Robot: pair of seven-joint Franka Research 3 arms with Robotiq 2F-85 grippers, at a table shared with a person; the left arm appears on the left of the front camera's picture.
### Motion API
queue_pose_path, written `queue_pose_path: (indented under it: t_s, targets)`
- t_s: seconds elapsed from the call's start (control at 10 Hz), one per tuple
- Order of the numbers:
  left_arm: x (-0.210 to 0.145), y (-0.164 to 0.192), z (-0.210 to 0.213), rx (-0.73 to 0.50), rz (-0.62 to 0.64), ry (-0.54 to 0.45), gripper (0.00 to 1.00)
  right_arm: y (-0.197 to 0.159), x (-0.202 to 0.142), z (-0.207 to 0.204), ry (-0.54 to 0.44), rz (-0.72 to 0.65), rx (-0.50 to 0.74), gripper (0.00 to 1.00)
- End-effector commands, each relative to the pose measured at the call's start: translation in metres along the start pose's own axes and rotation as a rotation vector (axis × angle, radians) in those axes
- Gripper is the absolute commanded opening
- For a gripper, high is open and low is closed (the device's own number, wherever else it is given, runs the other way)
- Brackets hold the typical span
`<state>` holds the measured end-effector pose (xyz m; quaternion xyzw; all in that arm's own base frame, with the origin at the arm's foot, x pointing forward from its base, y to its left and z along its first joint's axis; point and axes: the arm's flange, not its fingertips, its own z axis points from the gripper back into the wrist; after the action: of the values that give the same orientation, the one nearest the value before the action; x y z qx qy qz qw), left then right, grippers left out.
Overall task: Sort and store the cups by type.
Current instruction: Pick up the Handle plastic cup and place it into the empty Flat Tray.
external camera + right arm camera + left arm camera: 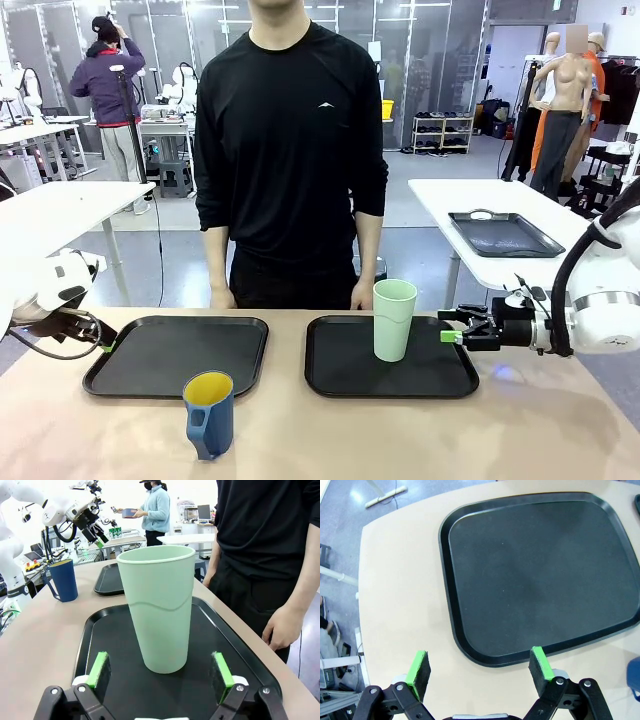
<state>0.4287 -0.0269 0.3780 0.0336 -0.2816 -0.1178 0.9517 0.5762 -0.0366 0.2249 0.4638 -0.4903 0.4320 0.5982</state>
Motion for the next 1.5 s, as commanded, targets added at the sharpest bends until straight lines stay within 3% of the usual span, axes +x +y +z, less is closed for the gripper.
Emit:
queue_pose_path:
  t_s: [0.0, 0.3, 0.7, 1.0, 1.4]
  targets:
    - [0.0, 0.0, 0.0, 0.003, -0.008, 0.004, 1.0, 0.0, 0.0, 0.0, 0.0, 0.0, 0.0, 1.0]
    - [0.0, 0.0, 0.0, 0.003, -0.008, 0.004, 1.0, 0.073, 0.059, 0.019, 0.433, 0.201, -0.088, 1.0]
    - [0.0, 0.0, 0.0, 0.003, -0.008, 0.004, 1.0, 0.141, 0.109, 0.046, 0.785, 0.222, -0.218, 1.0]
    - [0.0, 0.0, 0.0, 0.003, -0.008, 0.004, 1.0, 0.162, 0.117, 0.048, 0.869, 0.222, -0.258, 1.0]
    - [0.0, 0.0, 0.0, 0.003, -0.008, 0.004, 1.0, 0.162, 0.112, 0.052, 0.847, 0.254, -0.25, 1.0]
